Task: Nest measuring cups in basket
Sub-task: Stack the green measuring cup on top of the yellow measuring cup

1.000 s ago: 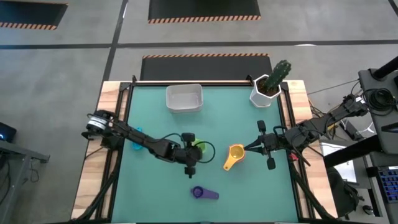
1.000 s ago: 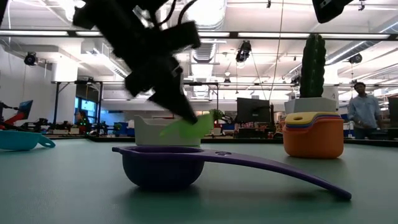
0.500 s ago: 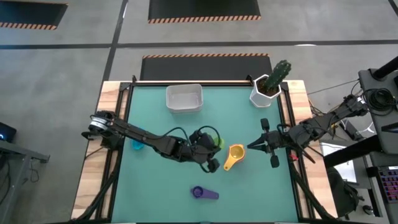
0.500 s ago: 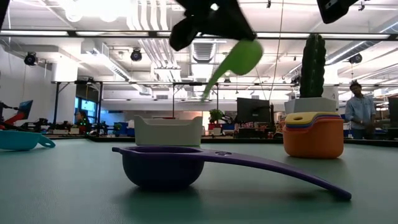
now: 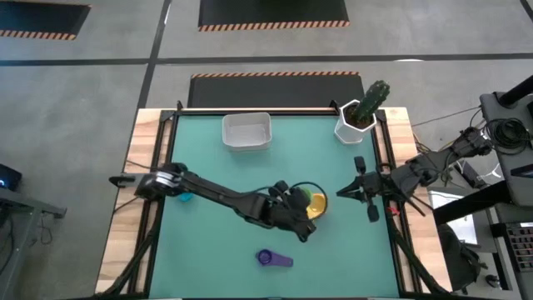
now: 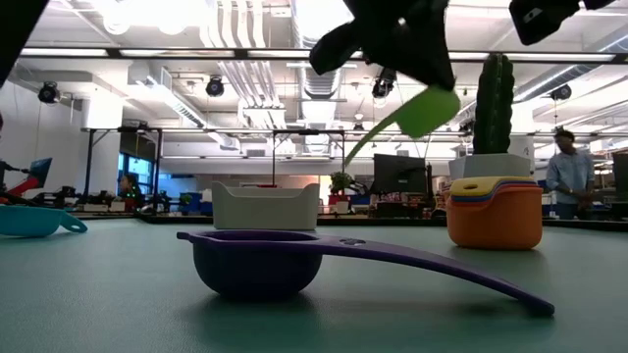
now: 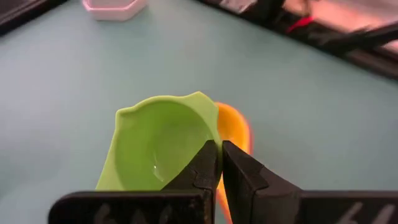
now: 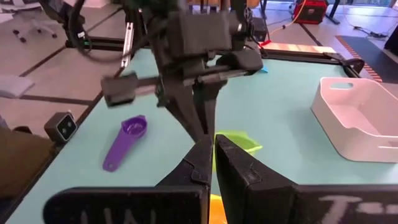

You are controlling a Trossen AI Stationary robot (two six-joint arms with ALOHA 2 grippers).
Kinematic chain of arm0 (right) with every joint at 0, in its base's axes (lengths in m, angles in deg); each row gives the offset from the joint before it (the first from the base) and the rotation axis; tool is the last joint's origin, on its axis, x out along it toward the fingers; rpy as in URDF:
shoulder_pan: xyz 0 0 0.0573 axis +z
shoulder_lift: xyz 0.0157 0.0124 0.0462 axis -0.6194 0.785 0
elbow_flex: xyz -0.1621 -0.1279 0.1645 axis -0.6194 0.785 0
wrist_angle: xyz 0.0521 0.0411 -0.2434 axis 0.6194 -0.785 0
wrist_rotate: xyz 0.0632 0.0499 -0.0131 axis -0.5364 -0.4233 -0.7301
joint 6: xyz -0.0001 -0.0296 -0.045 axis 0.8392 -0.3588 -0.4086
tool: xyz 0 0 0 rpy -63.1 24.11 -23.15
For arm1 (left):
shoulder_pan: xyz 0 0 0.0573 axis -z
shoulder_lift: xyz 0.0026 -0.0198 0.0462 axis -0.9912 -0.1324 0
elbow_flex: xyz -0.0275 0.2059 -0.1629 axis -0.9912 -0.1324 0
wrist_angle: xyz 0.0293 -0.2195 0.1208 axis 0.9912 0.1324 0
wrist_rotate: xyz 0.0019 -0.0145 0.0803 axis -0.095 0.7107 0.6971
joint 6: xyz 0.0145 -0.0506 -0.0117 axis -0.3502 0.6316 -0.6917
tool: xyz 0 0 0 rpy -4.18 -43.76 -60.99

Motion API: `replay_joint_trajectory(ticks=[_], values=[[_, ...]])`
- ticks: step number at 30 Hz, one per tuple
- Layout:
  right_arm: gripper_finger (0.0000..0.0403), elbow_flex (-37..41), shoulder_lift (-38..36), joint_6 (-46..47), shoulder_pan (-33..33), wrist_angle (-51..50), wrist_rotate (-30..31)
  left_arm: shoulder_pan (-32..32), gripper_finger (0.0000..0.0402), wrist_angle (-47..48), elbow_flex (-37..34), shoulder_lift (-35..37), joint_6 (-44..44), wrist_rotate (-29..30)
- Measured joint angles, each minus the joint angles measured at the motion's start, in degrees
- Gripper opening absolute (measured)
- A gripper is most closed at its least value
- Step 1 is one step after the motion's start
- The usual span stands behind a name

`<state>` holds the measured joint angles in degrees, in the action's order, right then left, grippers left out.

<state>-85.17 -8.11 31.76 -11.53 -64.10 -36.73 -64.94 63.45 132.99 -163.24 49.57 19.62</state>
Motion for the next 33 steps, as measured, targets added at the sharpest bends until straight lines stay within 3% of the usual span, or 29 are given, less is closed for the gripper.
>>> replay_joint_trajectory(ticks=[5,10,33], values=[[0.0009,0.01,-0.12,-0.20,0.00,-0.11,0.01,0.23,0.0000,6.04,7.61,-4.79,-0.91,0.26],[0.0009,0.02,-0.08,-0.20,0.00,-0.11,0.01,0.24,0.0000,6.51,10.54,-7.37,-3.01,0.26],[0.0009,0.04,-0.06,-0.17,0.00,-0.13,0.03,-0.21,0.0013,-10.81,2.91,-7.40,-6.10,1.64]])
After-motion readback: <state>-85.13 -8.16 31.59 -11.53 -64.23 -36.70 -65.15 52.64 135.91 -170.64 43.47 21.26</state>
